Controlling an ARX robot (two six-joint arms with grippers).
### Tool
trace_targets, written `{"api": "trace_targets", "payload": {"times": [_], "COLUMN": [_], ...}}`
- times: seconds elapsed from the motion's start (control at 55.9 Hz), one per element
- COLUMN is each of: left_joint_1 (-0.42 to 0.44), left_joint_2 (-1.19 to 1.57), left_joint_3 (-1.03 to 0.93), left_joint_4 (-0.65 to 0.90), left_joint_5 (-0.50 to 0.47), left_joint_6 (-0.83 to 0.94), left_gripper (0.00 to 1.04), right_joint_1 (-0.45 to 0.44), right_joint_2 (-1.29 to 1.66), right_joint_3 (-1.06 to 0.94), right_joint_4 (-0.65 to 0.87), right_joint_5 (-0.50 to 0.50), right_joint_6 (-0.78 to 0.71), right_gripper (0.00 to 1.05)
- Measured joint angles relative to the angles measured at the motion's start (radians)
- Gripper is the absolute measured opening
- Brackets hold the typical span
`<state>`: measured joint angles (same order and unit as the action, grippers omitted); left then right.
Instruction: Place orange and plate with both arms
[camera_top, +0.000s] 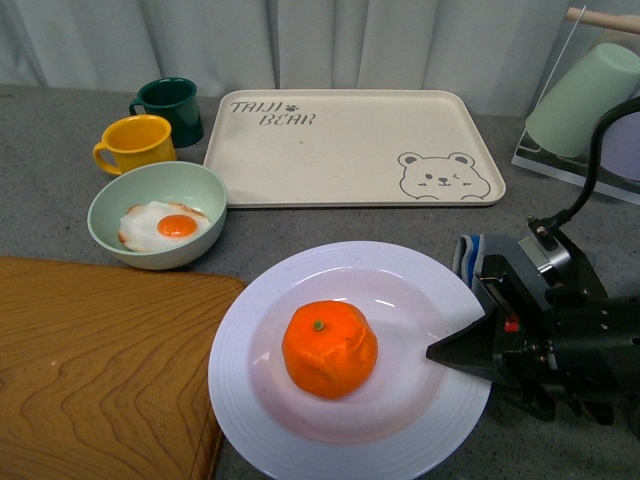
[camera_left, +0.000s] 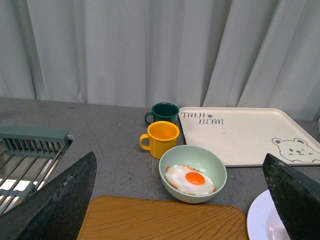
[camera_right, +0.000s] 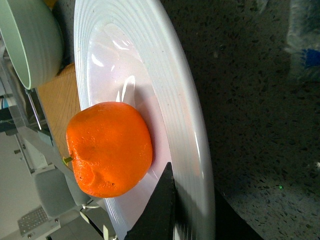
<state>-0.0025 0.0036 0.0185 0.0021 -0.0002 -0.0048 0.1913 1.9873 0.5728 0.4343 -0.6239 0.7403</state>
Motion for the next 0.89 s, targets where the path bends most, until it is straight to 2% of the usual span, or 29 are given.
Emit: {"api": "trace_targets", "payload": {"times": [0.179, 0.322, 0.537, 0.895], "left_joint_1": [0.000, 0.000, 0.000, 0.000], "left_joint_2": [0.000, 0.000, 0.000, 0.000], "left_joint_3": [0.000, 0.000, 0.000, 0.000], "left_joint_4": [0.000, 0.000, 0.000, 0.000], "left_joint_5": [0.000, 0.000, 0.000, 0.000], "left_joint_6": [0.000, 0.000, 0.000, 0.000], "left_gripper": [0.98, 0.98, 0.98, 0.98], "right_joint_1": [-0.042, -0.072, -0.090, -0.091], "right_joint_2": [0.000, -0.011, 0.010, 0.213], "right_joint_3": [-0.061, -0.061, 0.047, 0.440], "right_joint_4": [0.221, 0.313, 0.269, 0.140], "right_joint_5": [-0.005, -0.050, -0.064, -0.055], "right_joint_6": [0.077, 0.115, 0.139, 0.263], "right_gripper": [0.04, 0.04, 0.04, 0.04]}}
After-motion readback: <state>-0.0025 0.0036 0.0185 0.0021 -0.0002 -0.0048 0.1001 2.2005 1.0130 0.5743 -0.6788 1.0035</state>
